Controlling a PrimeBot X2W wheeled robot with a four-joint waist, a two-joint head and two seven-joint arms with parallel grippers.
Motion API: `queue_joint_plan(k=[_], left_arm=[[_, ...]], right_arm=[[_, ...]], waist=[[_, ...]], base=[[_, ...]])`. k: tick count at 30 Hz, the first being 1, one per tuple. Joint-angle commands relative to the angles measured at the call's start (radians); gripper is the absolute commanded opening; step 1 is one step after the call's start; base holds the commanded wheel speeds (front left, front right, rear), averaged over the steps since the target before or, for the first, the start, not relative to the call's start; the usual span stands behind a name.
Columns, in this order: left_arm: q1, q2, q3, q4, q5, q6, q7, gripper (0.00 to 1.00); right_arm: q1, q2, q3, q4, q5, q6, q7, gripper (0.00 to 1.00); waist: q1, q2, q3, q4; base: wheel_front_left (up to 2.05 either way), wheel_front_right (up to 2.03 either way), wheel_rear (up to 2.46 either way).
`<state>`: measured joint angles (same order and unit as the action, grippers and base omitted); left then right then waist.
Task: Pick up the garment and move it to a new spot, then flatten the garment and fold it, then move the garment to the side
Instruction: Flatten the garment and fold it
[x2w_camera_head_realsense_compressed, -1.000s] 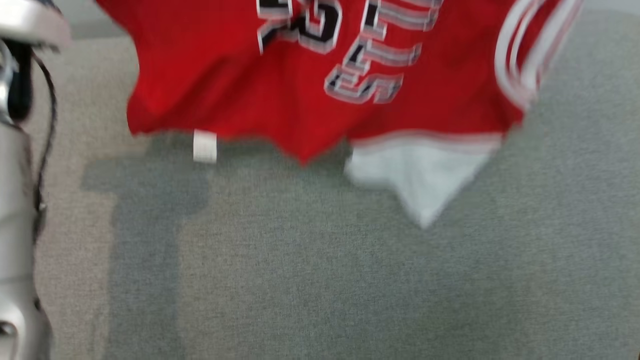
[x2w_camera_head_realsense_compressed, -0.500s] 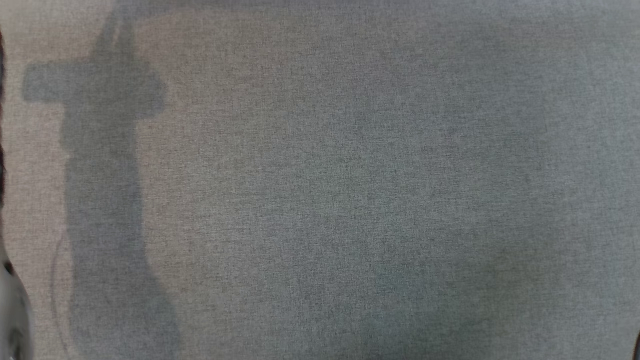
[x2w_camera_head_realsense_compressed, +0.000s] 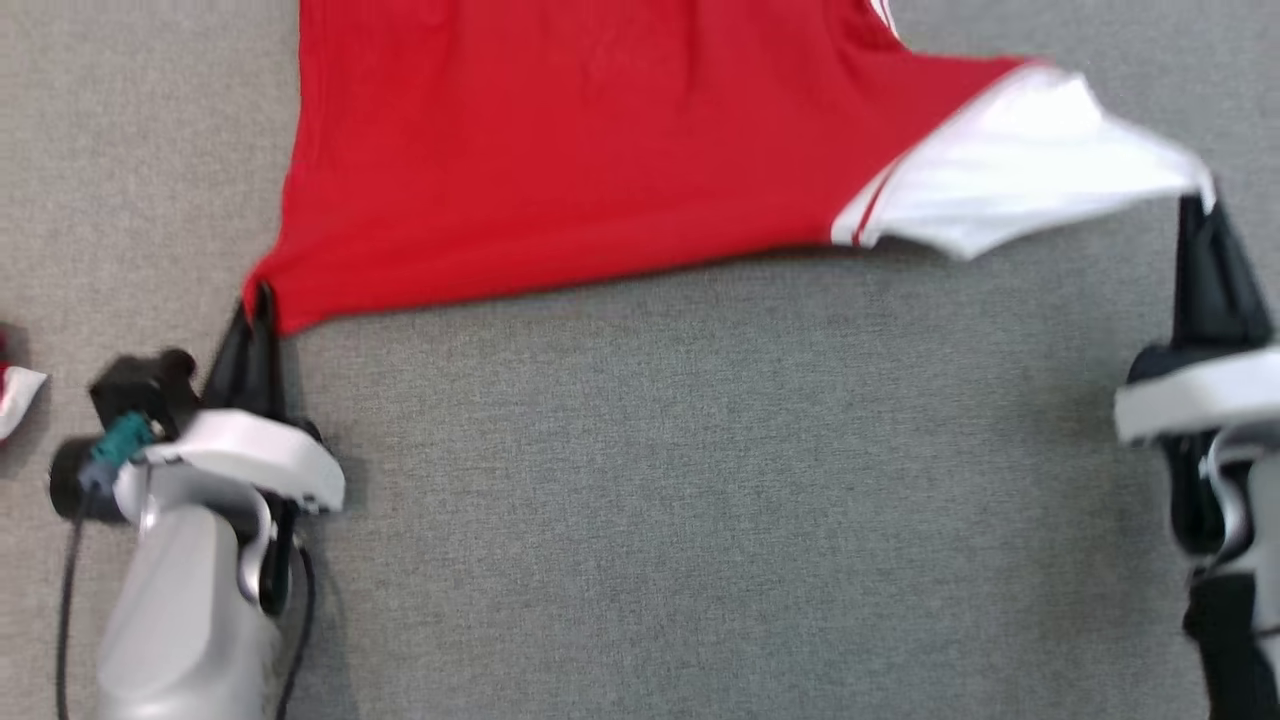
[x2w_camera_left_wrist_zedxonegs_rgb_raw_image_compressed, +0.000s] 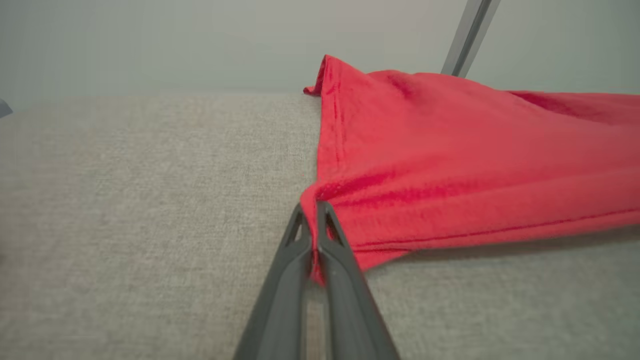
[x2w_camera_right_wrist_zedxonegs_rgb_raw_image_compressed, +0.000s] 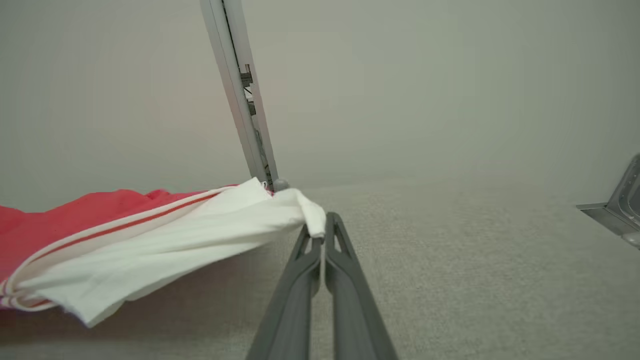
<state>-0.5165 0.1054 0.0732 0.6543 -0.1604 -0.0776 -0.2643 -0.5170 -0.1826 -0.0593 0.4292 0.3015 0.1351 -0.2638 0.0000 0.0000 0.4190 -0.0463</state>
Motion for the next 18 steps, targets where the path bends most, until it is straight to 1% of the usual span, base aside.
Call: queue_joint_plan(k=[1, 5, 6, 8, 9, 13, 18], left_arm=[[0.045, -0.003, -0.003, 0.008, 0.016, -0.003, 0.0, 0.0], [0.145, -0.02, 0.004, 0.021, 0.015, -0.013, 0.0, 0.0], [0.145, -0.02, 0.004, 0.021, 0.015, -0.013, 0.0, 0.0], [0.209, -0.032, 0.016, 0.026, 0.013, -0.014, 0.0, 0.0], [0.209, -0.032, 0.016, 0.026, 0.013, -0.014, 0.0, 0.0], [0.3, -0.038, 0.057, 0.009, -0.005, -0.009, 0.0, 0.0], [0.417, -0.045, 0.081, -0.008, -0.004, -0.019, 0.0, 0.0]], right_arm=[[0.055, 0.007, -0.012, -0.006, 0.026, -0.008, -0.001, 0.0], [0.19, 0.028, 0.028, -0.014, 0.04, -0.007, -0.001, 0.0], [0.19, 0.028, 0.028, -0.014, 0.04, -0.007, -0.001, 0.0], [0.278, 0.033, 0.045, -0.012, 0.033, -0.007, -0.001, 0.0], [0.278, 0.033, 0.045, -0.012, 0.033, -0.007, -0.001, 0.0], [0.369, 0.036, 0.06, -0.005, 0.015, -0.007, -0.001, 0.0], [0.454, 0.041, 0.081, -0.001, 0.004, -0.007, -0.001, 0.0]], waist=[[0.0, 0.0, -0.036, -0.007], [0.0, 0.0, -0.101, -0.016], [0.0, 0.0, -0.101, -0.016], [0.0, 0.0, -0.152, -0.022], [0.0, 0.0, -0.152, -0.022], [0.0, 0.0, -0.225, -0.032], [0.0, 0.0, -0.308, -0.034]], base=[[0.0, 0.0, 0.0], [0.0, 0.0, 0.0], [0.0, 0.0, 0.0], [0.0, 0.0, 0.0], [0.0, 0.0, 0.0], [0.0, 0.0, 0.0], [0.0, 0.0, 0.0]])
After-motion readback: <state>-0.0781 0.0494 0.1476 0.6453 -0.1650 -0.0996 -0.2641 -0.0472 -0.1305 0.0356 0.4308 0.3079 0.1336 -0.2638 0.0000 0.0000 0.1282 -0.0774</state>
